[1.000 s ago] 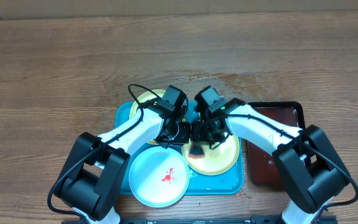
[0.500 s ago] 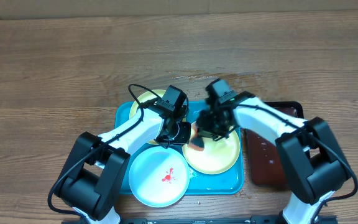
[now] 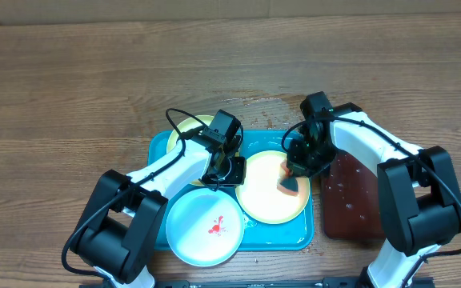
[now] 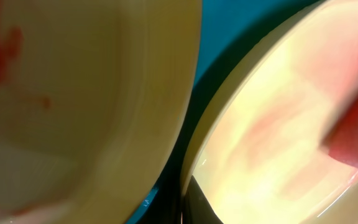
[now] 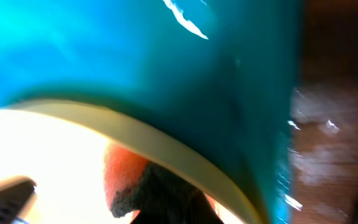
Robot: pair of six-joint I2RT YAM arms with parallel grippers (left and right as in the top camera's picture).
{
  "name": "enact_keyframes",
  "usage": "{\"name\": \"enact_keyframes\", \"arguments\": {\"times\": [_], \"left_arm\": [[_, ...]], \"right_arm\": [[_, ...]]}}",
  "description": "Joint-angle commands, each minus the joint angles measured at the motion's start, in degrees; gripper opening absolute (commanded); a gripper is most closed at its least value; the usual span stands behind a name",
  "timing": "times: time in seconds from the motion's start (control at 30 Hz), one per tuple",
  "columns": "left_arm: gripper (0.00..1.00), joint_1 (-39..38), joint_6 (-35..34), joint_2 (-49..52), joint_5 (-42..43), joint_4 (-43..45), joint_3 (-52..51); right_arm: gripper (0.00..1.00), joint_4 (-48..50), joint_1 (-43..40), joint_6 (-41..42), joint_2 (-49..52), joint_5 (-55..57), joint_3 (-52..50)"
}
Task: Clean dirty plates on tray and stack at the side
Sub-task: 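Scrub the right yellow plate with the sponge while left gripper holds it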
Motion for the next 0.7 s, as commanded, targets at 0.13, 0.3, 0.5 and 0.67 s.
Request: {"name": "enact_keyframes", "arguments": {"times": [0.13,0.3,0.5,0.67], "left_arm": [[0.04,-0.24,-1.73,1.01,0.00,0.04,-0.20],[0.04,-0.24,-1.88,1.01,0.02,0.02,-0.20],[0.04,-0.24,-1.90,1.01,0.02,0.02,-0.20],[0.04,-0.24,-1.90,1.01,0.04,0.00,-0.20]], "right_arm": [[0.04,-8.33,3.87,-9.38,2.60,5.86,-2.67],[0.04,-6.84,7.82,-12.02,2.60,-4.31,-2.67],[0.04,1.29,11.21,-7.93,2.62,-12.26,-2.67],[0.04,7.30,12.85,-1.49,2.62,-12.85,-2.67]]}}
